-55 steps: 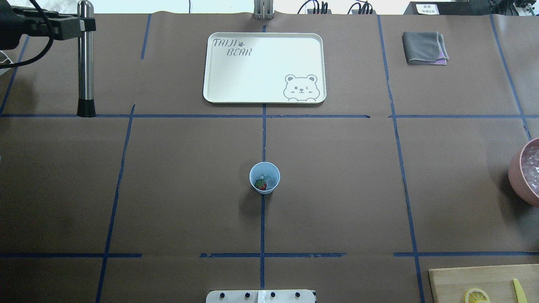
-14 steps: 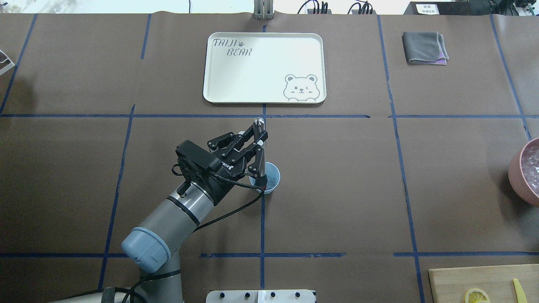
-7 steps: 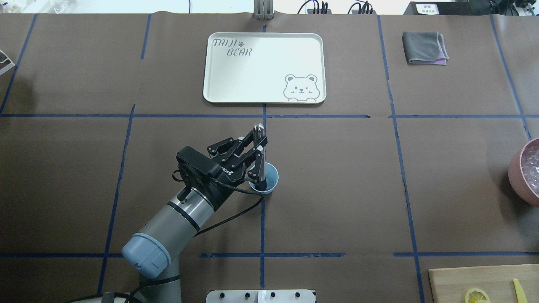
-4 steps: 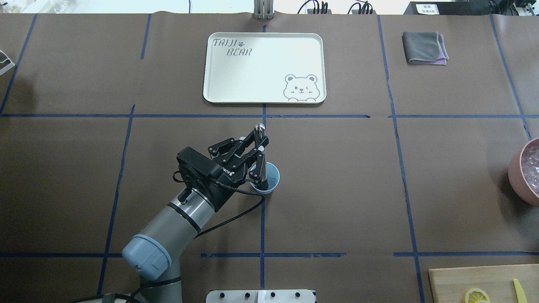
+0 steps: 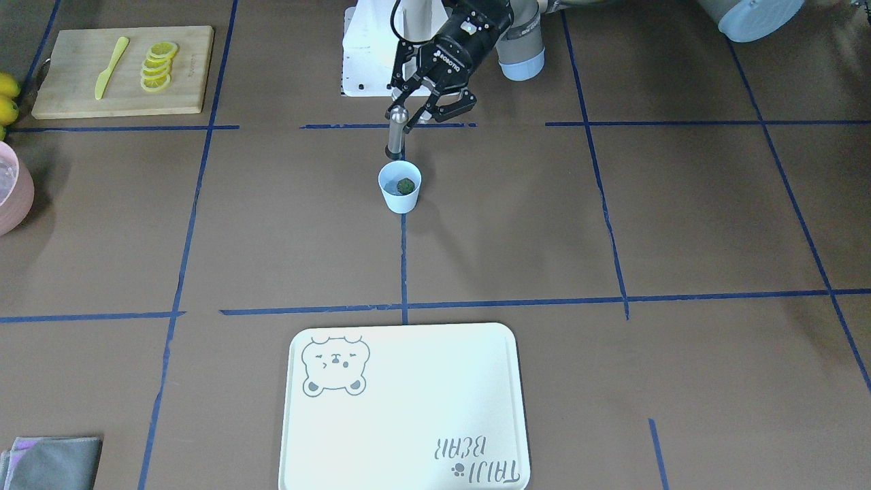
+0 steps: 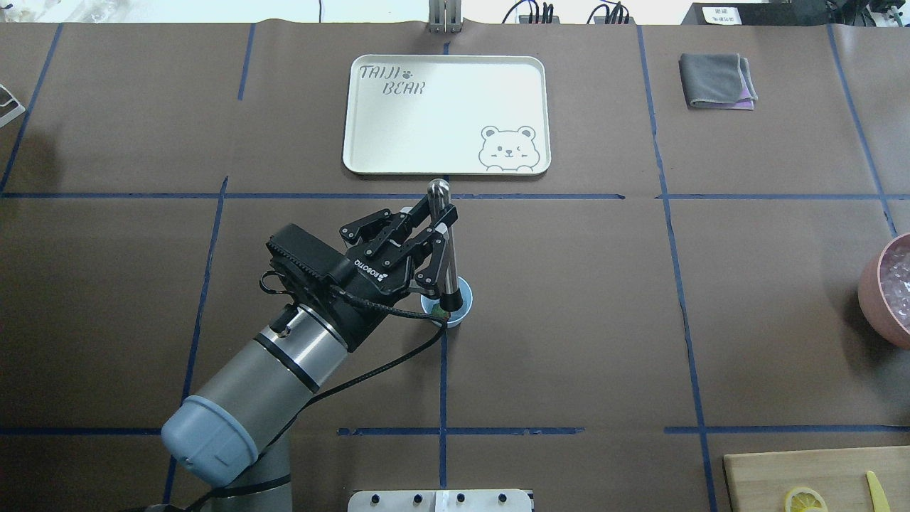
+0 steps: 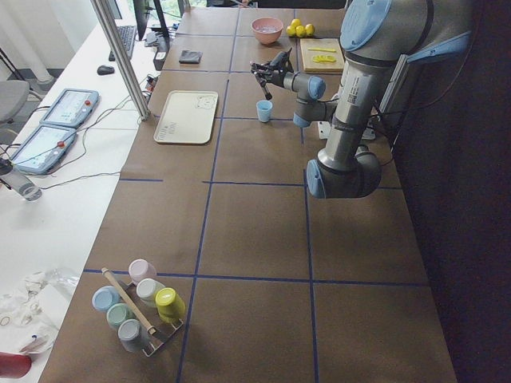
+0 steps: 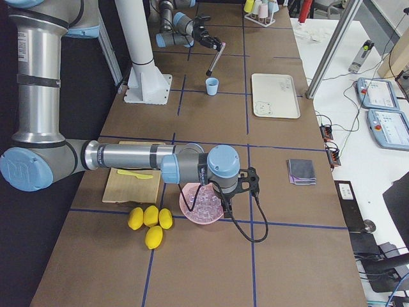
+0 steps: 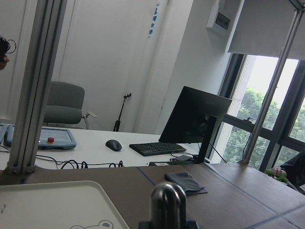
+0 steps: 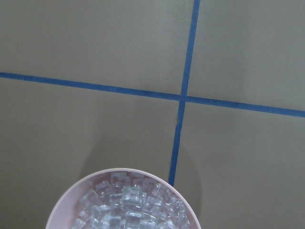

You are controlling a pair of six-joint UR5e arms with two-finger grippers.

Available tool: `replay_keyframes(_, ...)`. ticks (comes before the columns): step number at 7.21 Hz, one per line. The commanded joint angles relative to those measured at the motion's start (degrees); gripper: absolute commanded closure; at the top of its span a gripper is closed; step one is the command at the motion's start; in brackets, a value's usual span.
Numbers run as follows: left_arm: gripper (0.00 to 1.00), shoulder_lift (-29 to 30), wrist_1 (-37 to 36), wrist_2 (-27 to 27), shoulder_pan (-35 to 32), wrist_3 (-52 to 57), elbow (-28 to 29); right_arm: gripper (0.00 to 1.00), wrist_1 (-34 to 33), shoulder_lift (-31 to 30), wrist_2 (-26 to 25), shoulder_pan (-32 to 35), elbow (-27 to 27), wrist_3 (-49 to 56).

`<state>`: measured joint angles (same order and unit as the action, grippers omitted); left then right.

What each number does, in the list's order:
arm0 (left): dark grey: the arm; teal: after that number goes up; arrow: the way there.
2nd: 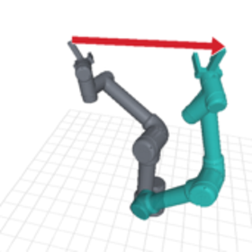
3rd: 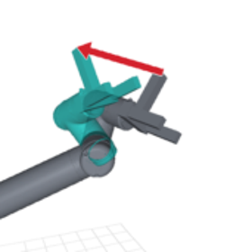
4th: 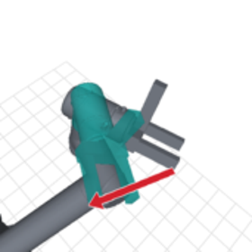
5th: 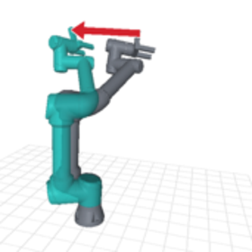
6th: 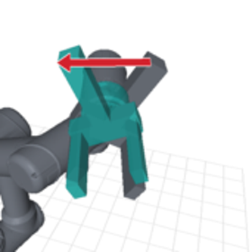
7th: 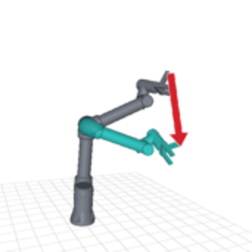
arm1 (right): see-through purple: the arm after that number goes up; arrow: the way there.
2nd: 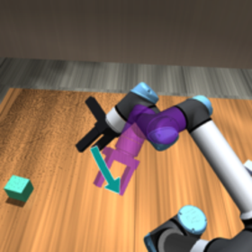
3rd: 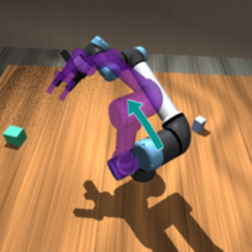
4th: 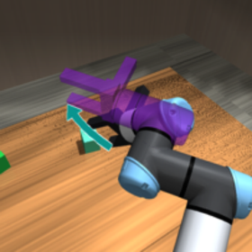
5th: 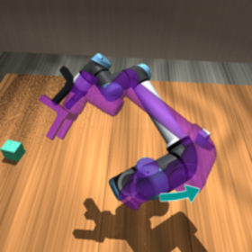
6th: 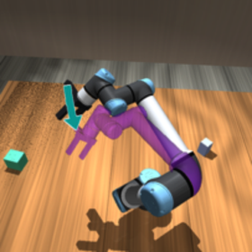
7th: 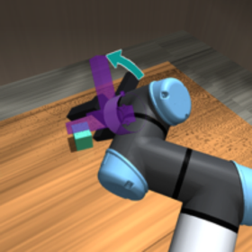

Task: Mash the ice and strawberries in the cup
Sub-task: 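Lift the metal rod out of the cup with the left gripper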

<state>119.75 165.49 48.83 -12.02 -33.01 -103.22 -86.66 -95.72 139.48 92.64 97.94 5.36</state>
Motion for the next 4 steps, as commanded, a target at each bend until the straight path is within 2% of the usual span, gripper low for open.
replay_keyframes(1, 1.00, -0.8, -12.8, 0.7, -2.0, 2.6, -15.0, 0.01, 0.1, 0.0, 0.0, 0.0, 0.1, 0.0)
replay_keyframes(3, 1.00, -3.9, -18.2, 1.4, -7.3, -2.7, -15.7, 0.01, 0.2, 0.1, 0.0, 0.3, 0.4, -0.1)
replay_keyframes(4, 1.00, -3.9, -22.6, 7.1, -11.8, -6.0, -15.7, 0.01, 0.2, 0.4, -0.1, 0.4, 0.3, 0.0)
